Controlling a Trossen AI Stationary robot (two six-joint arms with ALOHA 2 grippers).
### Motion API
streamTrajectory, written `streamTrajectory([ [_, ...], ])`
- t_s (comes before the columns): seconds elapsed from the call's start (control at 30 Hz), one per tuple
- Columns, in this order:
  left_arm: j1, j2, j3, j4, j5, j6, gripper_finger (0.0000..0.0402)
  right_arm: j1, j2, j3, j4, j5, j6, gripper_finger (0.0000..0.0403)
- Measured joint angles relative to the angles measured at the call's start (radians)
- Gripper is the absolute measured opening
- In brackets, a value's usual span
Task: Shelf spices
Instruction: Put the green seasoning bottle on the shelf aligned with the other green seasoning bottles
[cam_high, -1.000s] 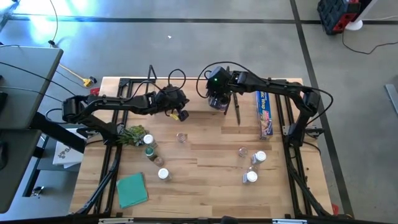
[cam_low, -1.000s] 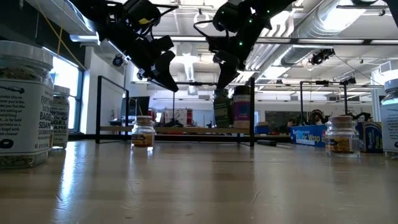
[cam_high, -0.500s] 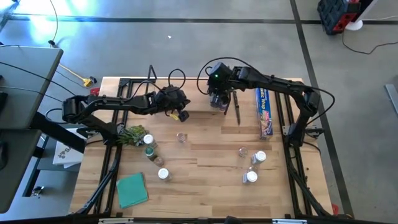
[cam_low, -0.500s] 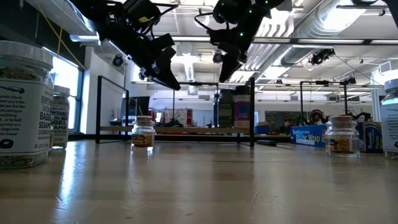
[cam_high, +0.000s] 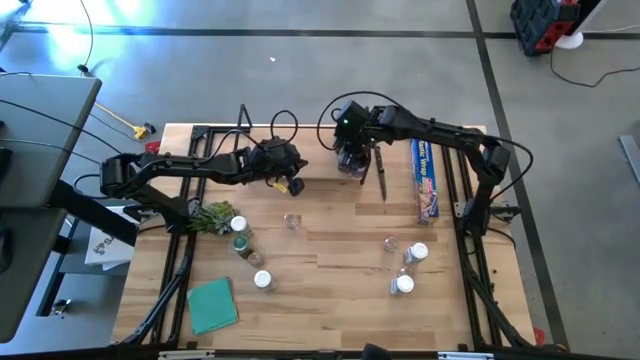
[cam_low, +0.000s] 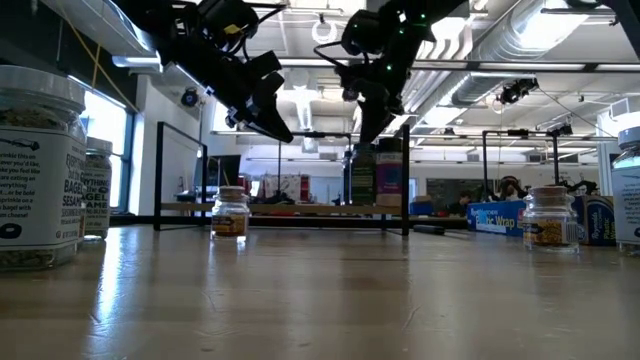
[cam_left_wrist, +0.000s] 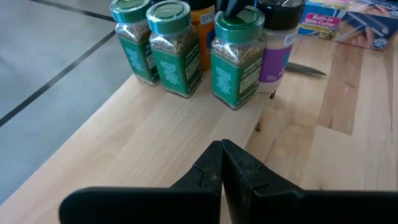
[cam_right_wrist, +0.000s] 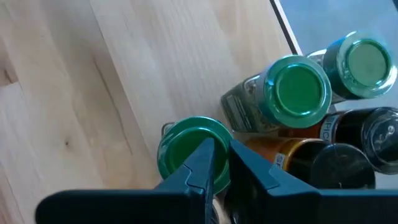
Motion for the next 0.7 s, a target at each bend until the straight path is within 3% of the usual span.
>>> streamTrajectory([
  [0.4,-0.002,0.000,0.000,0.005,0.037,-0.009,0.0000,0.000,0.009,0.001,0.056,-0.005,-0.148,0.0041],
  [0.7,-0.007,0.000,0.000,0.005,0.037,-0.016,0.0000,0.002,-0.001,0.008,0.029,0.034,-0.156,0.0041],
])
